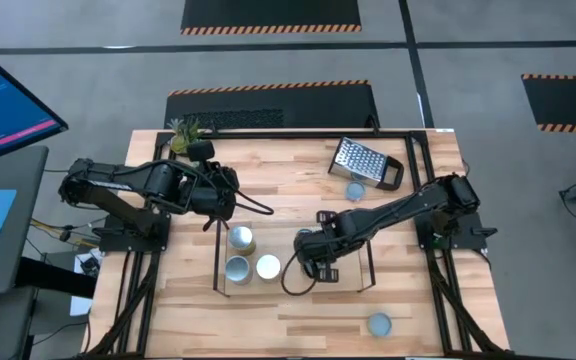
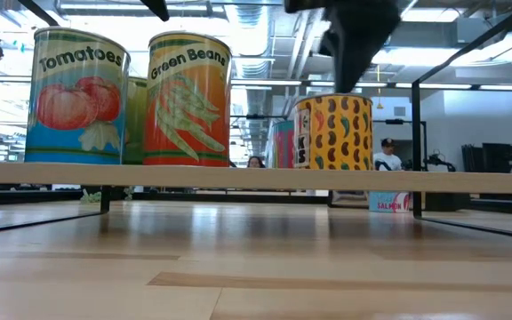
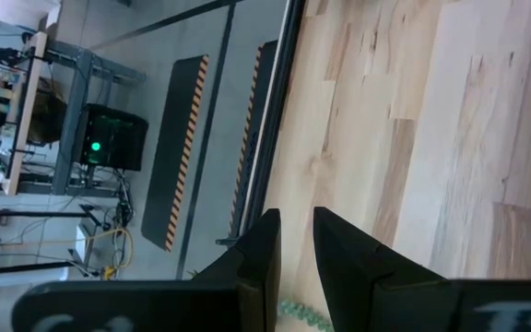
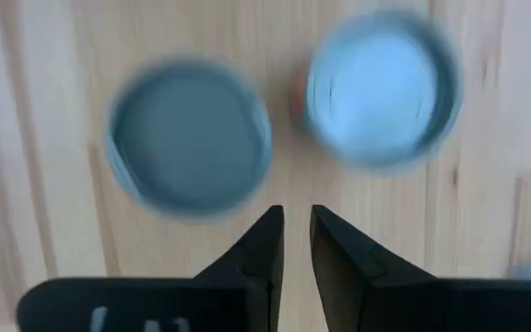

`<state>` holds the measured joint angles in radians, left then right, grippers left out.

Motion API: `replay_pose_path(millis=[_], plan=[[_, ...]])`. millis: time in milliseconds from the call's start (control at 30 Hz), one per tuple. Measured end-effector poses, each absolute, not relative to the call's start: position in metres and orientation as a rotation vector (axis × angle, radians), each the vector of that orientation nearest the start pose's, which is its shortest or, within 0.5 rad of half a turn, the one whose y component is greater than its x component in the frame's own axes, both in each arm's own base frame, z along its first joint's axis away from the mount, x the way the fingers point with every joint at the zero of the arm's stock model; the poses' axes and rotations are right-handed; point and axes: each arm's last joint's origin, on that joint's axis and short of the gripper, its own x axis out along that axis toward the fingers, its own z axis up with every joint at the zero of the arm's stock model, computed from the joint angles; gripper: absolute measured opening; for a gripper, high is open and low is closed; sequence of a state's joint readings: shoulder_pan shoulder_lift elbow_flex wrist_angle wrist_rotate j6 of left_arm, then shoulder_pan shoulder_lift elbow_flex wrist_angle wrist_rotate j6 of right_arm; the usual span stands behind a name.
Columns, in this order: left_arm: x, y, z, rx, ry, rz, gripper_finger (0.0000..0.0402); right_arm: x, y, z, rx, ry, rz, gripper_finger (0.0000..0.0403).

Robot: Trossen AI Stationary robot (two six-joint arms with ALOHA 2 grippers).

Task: Pick and place cans onto a shelf
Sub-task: Put the yellow can on the shelf

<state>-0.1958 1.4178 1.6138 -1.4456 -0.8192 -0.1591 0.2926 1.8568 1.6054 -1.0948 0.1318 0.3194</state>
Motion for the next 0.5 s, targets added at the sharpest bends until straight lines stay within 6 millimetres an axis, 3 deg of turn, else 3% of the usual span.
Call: replay_pose_path(millis=[100, 500], plan=[[0.236, -0.025, 0.388, 0.478, 1.054, 0.621, 0.0057, 0.346, 0.105, 0.256, -0.015, 1.396, -0.103, 0.0075], [0.236, -0.025, 0.388, 0.479, 1.054, 0.62, 0.0057, 0.345, 0.117, 0.241, 0.026, 1.436, -0.063, 0.0072]])
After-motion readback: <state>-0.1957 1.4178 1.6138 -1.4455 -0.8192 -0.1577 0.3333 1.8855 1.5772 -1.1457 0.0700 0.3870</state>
